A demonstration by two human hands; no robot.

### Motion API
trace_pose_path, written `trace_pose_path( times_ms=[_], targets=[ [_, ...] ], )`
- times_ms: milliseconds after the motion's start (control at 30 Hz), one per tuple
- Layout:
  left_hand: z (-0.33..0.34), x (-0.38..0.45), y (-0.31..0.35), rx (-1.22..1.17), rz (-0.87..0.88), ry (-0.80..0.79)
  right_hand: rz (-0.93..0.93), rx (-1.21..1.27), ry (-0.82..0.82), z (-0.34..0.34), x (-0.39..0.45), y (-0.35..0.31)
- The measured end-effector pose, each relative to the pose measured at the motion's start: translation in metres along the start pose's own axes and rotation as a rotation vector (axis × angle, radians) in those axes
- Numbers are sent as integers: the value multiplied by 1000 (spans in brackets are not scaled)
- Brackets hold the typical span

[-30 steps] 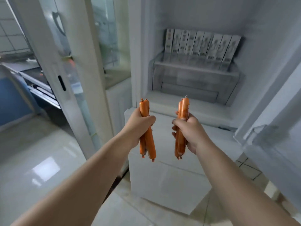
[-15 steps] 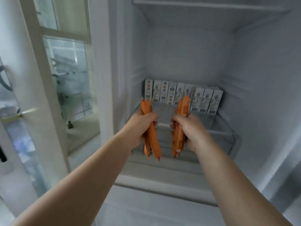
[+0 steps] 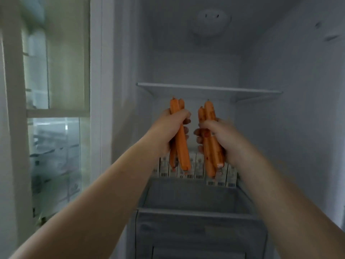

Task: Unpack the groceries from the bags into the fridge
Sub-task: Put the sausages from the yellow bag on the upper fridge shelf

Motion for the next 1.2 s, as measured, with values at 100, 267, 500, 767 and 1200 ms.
trace_pose_path(
  times_ms=[100,267,500,767,1200],
  targets=[
    [14,14,32,46,83,-13,-52,9,-10,-14,12,-32],
    [36,40,82,161,171,-30,-48,-25,-45,-35,39,-76],
    [52,100,119,457,60,16,35,-155,-42,-60,97,-119],
    [48,163,138,607,45,85,47,-323,-76,-69,174,-135],
    [47,215,100,1080,-180,45,167,-951,-80,-51,222,-115]
  ],
)
Point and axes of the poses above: each hand's wrist, its own x-axis towards the middle knuckle, its own z-axis out of the palm, y = z × x, the point moved 4 cm from there along x, towards the middle knuckle, and after that the axes turned 13 degrees about -x, right-handed, at the moved point
